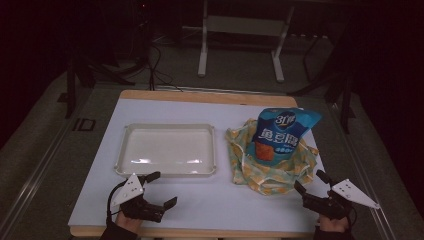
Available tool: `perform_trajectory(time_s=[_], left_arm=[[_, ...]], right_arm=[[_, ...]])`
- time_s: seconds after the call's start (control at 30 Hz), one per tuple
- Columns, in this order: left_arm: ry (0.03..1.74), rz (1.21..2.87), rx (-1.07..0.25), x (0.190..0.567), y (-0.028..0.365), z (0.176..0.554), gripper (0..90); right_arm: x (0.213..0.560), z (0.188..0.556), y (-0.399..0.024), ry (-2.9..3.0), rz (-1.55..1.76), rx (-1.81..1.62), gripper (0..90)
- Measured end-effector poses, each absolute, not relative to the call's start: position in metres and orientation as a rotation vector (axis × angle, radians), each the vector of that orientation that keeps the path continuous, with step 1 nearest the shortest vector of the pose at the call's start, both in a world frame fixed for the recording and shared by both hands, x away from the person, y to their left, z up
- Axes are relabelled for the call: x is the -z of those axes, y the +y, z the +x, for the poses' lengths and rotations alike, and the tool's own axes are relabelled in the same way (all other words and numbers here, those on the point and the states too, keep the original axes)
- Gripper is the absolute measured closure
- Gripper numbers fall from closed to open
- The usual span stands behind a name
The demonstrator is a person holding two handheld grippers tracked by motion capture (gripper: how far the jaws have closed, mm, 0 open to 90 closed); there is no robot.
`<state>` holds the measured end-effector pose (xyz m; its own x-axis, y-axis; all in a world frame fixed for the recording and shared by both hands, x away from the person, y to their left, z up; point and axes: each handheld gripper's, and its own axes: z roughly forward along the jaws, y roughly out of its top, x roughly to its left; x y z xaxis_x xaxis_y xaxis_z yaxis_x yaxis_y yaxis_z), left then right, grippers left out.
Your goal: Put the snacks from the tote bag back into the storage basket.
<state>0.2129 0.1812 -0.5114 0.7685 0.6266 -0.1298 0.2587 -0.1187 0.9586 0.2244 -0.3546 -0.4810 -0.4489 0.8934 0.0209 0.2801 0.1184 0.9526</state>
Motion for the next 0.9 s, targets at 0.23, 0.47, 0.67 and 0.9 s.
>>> perform_trajectory(time_s=[0.23, 0.47, 0.67, 0.9], left_arm=[[0.692, 1.781, -0.351, 0.514, 0.182, 0.211, 0.9], [0.739, 1.754, -0.277, 0.515, 0.201, 0.212, 0.9], [0.740, 1.733, -0.285, 0.511, 0.212, 0.209, 0.9], [0.739, 1.703, -0.256, 0.507, 0.219, 0.213, 0.9]], right_arm=[[0.491, 0.227, -0.350, 1.901, 1.144, -1.229, 15.0], [0.491, 0.226, -0.356, 1.922, 1.156, -1.240, 18.2], [0.488, 0.226, -0.363, 1.975, 1.159, -1.315, 13.8], [0.478, 0.223, -0.375, 1.987, 1.090, -1.410, 11.3]])
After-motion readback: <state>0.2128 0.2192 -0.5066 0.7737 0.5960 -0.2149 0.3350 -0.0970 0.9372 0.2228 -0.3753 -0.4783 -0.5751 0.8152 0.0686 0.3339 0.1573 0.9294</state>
